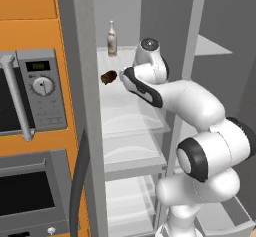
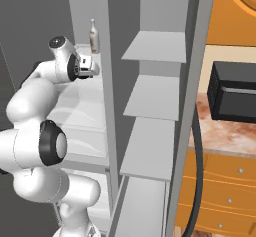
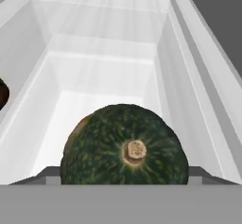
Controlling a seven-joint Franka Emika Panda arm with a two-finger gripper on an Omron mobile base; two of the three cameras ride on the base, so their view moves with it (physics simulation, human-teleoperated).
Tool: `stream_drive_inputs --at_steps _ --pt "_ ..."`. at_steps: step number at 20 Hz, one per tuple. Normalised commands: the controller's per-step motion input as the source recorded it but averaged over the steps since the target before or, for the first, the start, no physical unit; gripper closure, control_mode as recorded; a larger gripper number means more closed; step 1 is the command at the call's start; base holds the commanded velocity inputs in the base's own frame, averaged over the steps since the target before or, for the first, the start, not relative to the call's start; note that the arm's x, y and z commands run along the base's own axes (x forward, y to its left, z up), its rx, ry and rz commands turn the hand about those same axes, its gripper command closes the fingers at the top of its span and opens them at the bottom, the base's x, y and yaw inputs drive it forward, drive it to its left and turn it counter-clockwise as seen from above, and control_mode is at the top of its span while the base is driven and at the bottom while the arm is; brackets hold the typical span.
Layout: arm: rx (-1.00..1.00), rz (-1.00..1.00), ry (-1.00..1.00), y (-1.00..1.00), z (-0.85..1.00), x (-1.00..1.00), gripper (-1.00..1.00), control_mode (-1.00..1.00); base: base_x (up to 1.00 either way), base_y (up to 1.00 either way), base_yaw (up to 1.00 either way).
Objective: Take the sweet potato and squash from the fridge shelf and place them in the freezer drawer to begin freezing them.
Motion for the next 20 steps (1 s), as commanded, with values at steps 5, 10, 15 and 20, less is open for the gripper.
stream_drive_inputs --at_steps 5,10,15,20 --pt "0.08 0.00 -0.01 0.00 0.22 -1.00 1.00 -1.00 0.00 0.00 0.00" --pt "0.09 0.00 0.00 -0.02 0.13 -1.00 1.00 -1.00 0.00 0.00 0.00" --pt "0.05 -0.01 0.03 -0.10 -0.16 -0.95 1.00 -1.00 0.00 0.00 0.00" --pt "0.00 0.00 0.11 -0.01 -0.37 -0.24 1.00 -1.00 0.00 0.00 0.00"
